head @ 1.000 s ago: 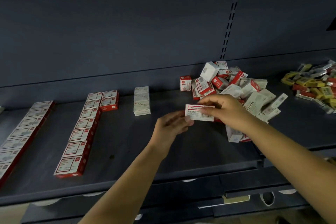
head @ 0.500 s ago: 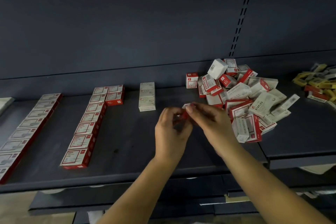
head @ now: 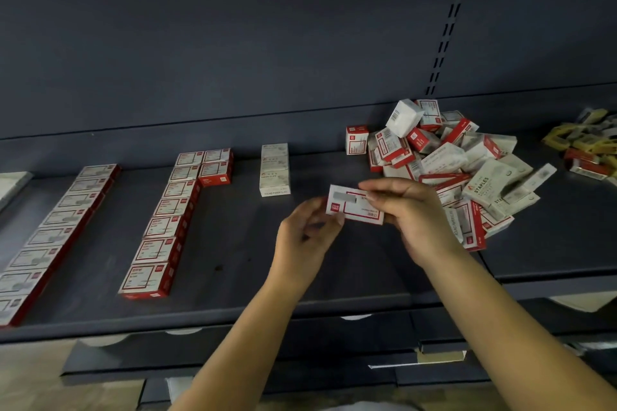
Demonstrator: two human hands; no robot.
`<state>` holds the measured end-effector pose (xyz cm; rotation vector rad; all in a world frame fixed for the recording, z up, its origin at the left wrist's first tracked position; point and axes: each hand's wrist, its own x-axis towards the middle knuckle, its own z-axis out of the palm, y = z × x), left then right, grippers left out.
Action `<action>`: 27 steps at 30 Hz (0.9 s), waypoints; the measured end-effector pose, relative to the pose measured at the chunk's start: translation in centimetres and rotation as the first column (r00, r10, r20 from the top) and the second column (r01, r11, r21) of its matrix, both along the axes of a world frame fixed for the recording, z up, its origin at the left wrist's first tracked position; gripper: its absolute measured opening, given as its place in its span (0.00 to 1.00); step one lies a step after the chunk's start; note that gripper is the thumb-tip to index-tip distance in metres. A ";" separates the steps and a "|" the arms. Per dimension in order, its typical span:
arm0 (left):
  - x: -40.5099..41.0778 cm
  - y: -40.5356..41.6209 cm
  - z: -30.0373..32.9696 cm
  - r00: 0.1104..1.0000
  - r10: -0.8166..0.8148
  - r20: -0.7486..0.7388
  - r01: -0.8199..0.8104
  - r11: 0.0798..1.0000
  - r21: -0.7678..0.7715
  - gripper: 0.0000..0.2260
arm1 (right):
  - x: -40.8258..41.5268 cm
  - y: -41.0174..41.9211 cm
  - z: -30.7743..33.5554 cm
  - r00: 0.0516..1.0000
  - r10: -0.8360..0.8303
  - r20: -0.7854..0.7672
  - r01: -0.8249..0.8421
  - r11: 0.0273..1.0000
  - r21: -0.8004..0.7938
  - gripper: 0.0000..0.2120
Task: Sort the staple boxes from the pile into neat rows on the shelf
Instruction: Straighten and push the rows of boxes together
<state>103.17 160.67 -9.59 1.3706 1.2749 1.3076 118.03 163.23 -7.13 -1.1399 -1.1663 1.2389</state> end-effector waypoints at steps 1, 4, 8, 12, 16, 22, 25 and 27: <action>-0.1 0.0 0.3 0.998 -0.025 0.058 0.028 0.999 -0.040 0.09 | 0.0 0.0 0.0 1.000 0.011 0.016 -0.011 1.000 0.014 0.13; -0.6 -0.2 0.5 0.979 -0.007 0.203 0.037 0.989 -0.142 0.06 | -0.2 -0.1 0.0 0.999 0.044 0.025 -0.045 0.999 0.025 0.12; -1.2 -0.5 0.4 0.973 0.018 0.230 0.029 0.979 -0.200 0.06 | -0.7 0.1 0.0 0.993 0.089 0.077 -0.092 0.995 0.044 0.13; -2.1 -0.6 0.1 0.955 0.055 0.291 0.018 0.971 -0.240 0.06 | -1.5 0.4 0.2 0.981 0.142 0.133 -0.149 0.988 0.043 0.13; -4.3 -0.2 0.4 0.936 0.074 0.343 0.006 0.974 -0.226 0.06 | -2.8 0.4 0.3 0.975 0.152 0.162 -0.159 0.987 0.032 0.11; -8.7 0.3 1.7 0.973 -0.021 0.229 0.061 0.984 -0.169 0.12 | -6.7 -0.2 1.2 0.882 0.376 0.284 -0.370 0.926 -0.075 0.10; -11.0 0.1 2.0 0.964 -0.058 0.260 0.099 0.984 -0.148 0.17 | -9.5 -0.3 1.5 0.891 0.409 0.199 -0.397 0.913 -0.095 0.11; -12.7 -0.2 2.1 0.949 -0.034 0.315 0.093 0.980 -0.174 0.17 | -11.5 -0.4 1.3 0.929 0.355 0.105 -0.347 0.934 -0.084 0.09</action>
